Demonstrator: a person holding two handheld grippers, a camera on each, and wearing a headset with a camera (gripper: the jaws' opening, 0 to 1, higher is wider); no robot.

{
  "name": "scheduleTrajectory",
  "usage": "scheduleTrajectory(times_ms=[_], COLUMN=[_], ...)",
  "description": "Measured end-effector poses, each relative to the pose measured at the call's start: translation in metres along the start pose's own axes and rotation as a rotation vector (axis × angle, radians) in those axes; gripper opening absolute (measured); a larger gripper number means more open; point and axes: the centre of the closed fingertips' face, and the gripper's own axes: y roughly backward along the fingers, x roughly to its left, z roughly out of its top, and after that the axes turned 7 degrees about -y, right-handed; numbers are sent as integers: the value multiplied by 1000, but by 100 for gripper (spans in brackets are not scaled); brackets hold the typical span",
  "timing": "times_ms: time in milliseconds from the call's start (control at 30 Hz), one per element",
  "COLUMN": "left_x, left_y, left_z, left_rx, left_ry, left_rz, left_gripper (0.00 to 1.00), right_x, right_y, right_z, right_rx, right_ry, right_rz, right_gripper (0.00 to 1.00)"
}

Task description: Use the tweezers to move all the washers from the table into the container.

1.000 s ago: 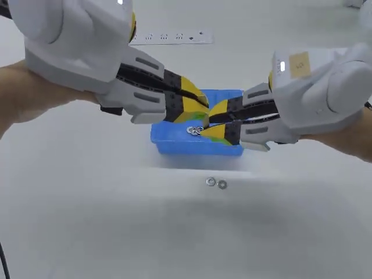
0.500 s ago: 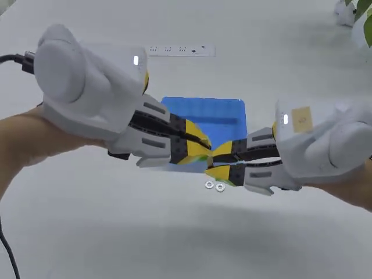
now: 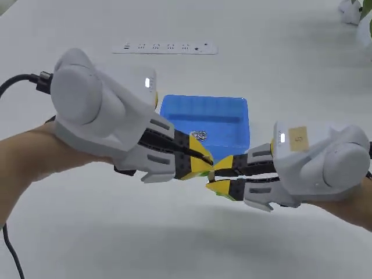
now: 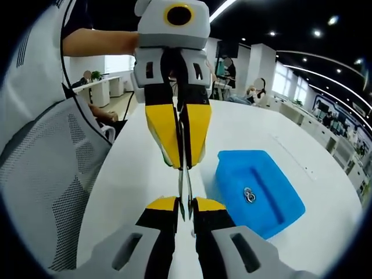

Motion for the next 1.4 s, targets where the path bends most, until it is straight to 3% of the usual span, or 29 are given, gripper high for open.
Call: scheduleTrajectory(times_ms=[300,533,1400], left_x=[8,15,14], left_y=[-9,-12,-18], left_z=[-11,-15,-18], left_rx=[30,29,39], left_ry=[7,11,27], left_rz=[4,14,-8], left_gripper=[6,6,6], right_x=[-9,-16,-16], right_y=[-7,-9,-12], right_z=[-10,-12,-18], right_rx=[0,4,8], right_ry=[-37,-46,-74], right_rz=[-16,-25,-18], right_gripper=[12,12,12])
